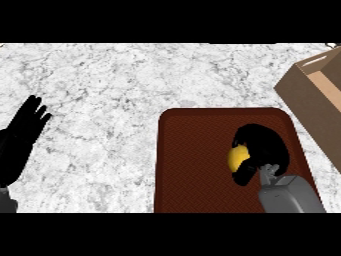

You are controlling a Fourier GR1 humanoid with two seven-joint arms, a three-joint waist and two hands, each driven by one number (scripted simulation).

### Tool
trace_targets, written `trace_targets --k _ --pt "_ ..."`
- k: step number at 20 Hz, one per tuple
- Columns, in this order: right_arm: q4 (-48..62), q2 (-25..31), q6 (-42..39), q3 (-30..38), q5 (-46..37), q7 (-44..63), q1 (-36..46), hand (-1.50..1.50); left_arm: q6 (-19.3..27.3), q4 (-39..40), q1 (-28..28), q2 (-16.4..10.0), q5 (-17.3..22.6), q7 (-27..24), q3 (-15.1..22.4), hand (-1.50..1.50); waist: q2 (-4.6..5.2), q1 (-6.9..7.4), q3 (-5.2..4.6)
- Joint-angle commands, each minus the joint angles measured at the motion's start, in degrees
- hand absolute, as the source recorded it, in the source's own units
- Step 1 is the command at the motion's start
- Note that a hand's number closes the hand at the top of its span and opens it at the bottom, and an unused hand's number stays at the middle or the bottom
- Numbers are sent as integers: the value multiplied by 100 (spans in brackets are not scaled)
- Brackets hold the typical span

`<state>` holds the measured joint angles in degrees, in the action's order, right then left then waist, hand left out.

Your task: Pick the lemon from the tray and place it in the cardboard box

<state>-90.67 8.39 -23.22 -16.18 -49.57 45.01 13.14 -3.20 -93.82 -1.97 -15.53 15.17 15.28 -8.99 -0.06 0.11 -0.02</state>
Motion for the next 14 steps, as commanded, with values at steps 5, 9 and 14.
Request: trace_targets --k 5,9,14 --pt "869 207 -420 495 52 -743 963 150 34 -216 -77 160 -55 348 24 0 8 22 3" --pt "1109 60 -170 543 -190 -1040 932 150 -170 121 -145 152 -91 -21 -211 0 5 4 2" --pt "1093 44 160 505 -636 -767 1312 150 -294 -411 383 173 -74 83 -139 0 1 24 2"
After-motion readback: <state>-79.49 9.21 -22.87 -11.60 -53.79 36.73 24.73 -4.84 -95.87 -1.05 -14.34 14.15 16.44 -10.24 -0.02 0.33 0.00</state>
